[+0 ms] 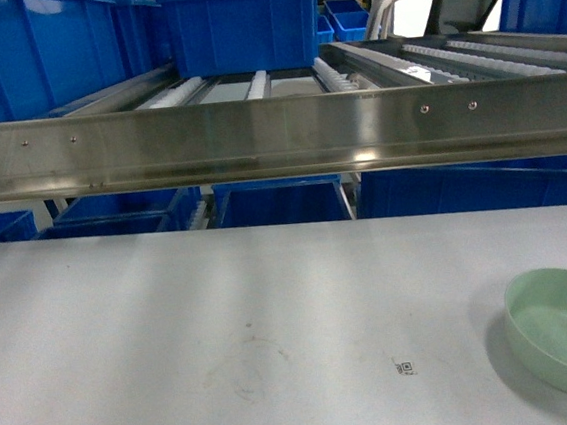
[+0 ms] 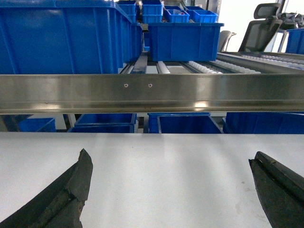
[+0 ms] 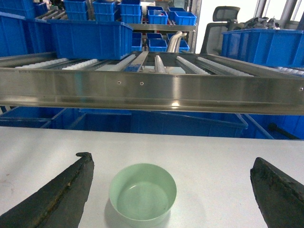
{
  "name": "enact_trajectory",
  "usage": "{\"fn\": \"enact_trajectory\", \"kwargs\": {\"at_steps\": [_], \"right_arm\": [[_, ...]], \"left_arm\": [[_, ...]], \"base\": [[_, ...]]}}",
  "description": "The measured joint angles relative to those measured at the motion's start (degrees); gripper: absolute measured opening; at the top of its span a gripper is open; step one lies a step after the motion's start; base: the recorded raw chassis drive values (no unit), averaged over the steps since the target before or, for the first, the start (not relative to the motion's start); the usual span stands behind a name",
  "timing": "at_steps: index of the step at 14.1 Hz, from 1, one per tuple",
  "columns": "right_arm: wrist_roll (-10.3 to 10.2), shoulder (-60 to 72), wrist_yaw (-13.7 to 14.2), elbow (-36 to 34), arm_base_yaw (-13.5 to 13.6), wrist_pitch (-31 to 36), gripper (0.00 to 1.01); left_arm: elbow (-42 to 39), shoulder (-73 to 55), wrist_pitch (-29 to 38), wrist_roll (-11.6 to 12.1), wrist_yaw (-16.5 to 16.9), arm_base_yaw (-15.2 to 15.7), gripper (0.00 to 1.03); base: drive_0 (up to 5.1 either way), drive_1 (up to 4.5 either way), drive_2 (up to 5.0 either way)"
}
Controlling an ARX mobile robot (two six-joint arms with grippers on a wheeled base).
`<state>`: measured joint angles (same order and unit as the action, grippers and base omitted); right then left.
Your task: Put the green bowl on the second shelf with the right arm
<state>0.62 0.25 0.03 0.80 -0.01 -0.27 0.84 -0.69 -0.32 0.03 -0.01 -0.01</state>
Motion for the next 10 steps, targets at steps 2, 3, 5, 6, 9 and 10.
{"fn": "enact_trajectory", "kwargs": {"at_steps": [2,3,5,6,9,10], "right_arm": [[0.0,0.0,0.0,0.0,0.0,0.0,0.98],[0.0,0.0,0.0,0.0,0.0,0.0,0.98],[0.0,0.0,0.0,0.0,0.0,0.0,0.98],[0.0,0.0,0.0,0.0,0.0,0.0,0.98],[0.0,0.0,0.0,0.0,0.0,0.0,0.98],[0.0,0.0,0.0,0.0,0.0,0.0,0.98]], "left_arm": [[0.0,0.0,0.0,0.0,0.0,0.0,0.98],[0.0,0.0,0.0,0.0,0.0,0.0,0.98],[0.0,0.0,0.0,0.0,0.0,0.0,0.98],[0.0,0.0,0.0,0.0,0.0,0.0,0.98],[0.0,0.0,0.0,0.0,0.0,0.0,0.98],[0.0,0.0,0.0,0.0,0.0,0.0,0.98]], "base": [[0.0,0.0,0.0],[0.0,0.0,0.0],[0.0,0.0,0.0],[0.0,0.0,0.0],[0.0,0.0,0.0],[0.0,0.0,0.0]]}}
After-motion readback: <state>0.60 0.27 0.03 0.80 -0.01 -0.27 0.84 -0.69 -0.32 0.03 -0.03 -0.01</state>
